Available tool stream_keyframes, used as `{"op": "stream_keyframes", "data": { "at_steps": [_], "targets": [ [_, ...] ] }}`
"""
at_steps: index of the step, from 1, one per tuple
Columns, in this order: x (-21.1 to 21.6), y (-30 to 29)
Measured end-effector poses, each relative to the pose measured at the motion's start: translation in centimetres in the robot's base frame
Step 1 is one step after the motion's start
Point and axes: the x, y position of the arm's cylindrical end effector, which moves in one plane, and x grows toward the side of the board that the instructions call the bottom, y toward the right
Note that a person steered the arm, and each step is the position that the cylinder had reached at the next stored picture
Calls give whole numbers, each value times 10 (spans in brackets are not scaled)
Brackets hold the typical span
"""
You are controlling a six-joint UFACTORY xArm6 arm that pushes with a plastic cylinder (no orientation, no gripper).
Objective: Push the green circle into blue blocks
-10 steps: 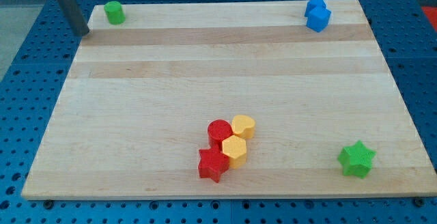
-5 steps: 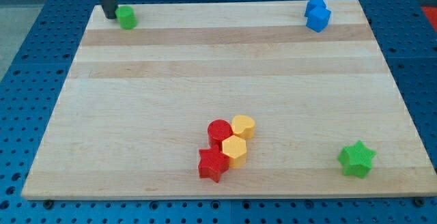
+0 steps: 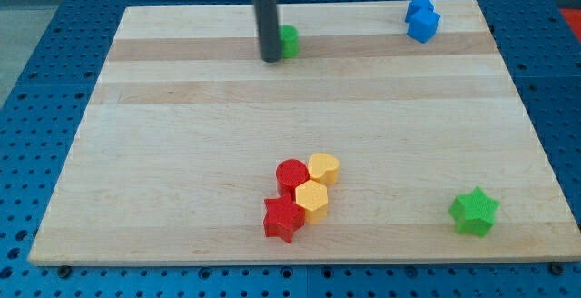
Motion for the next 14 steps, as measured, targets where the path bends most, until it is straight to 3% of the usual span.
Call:
{"op": "stream_keyframes", "data": {
  "at_steps": [1,2,3,4,8,9,10,11,12,13,14],
  "targets": [
    [0,57],
    [5,27],
    [-6,-53],
    [-32,-53],
    [-21,134],
    [-21,130],
    [-22,60],
    [-22,54],
    [-23,102],
    [-26,114],
    [-26,76]
  ]
}}
